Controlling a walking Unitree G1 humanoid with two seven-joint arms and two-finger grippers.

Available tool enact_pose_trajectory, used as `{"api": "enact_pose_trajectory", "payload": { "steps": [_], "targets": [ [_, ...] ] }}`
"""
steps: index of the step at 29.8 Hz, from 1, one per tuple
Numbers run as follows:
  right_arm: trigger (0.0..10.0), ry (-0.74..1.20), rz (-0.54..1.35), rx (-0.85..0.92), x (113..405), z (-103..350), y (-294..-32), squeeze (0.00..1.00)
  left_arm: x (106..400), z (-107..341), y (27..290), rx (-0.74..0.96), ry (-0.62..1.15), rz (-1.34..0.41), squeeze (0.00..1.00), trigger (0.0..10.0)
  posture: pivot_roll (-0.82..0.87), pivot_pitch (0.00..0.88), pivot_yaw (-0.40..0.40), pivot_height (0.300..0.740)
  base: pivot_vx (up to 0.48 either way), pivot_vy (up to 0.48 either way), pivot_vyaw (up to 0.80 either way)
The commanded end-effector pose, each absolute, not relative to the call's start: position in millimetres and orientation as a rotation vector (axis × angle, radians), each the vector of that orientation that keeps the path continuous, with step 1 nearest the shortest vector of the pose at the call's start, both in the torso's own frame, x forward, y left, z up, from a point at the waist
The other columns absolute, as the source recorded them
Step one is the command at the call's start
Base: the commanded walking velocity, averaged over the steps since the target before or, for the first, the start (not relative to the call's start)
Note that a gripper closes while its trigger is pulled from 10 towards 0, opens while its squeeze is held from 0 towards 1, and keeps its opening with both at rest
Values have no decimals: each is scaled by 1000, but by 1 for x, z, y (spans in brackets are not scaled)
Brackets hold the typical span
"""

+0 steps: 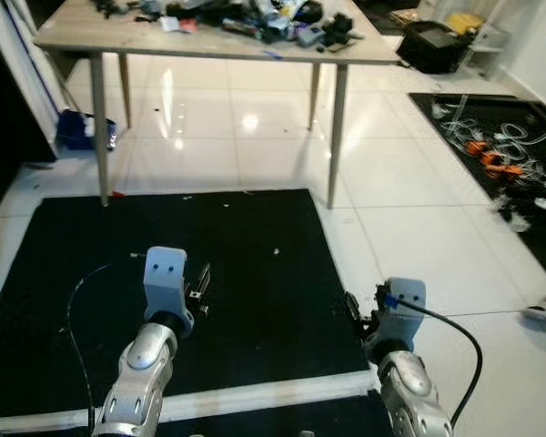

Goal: Picking trash to rubbish bin

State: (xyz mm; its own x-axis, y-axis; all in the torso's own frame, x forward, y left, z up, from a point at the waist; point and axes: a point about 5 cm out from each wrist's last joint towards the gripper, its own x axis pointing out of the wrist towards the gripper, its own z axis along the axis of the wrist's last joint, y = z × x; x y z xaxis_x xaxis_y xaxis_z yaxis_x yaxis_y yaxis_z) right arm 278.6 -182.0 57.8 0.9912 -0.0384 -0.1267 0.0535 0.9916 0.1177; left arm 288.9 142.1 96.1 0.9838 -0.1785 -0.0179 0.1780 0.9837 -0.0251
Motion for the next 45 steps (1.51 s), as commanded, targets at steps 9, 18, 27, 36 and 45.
{"api": "enact_pose_trajectory", "payload": {
  "steps": [9, 18, 27, 36, 45],
  "targets": [
    [10000, 113, -48, 77, 274, 56, -187, 0, 286, 92, 140, -17, 43, -193, 0, 10000, -25, 163, -37, 740, 263, 0, 0],
    [10000, 105, -38, 65, 276, 58, -187, 0, 286, 91, 140, -18, 41, -192, 0, 10000, -24, 147, -45, 740, 263, 0, 0],
    [10000, 98, -22, 59, 277, 58, -185, 0, 286, 91, 140, -18, 38, -190, 0, 10000, -24, 134, -50, 740, 263, 0, 0],
    [10000, 95, -22, 69, 277, 59, -185, 0, 286, 91, 140, -18, 36, -193, 0, 10000, -25, 129, -51, 740, 264, 0, 0],
    [10000, 94, -29, 68, 277, 58, -187, 0, 285, 90, 140, -18, 39, -198, 0, 10000, -26, 131, -49, 740, 263, 0, 0]
  ]
}}
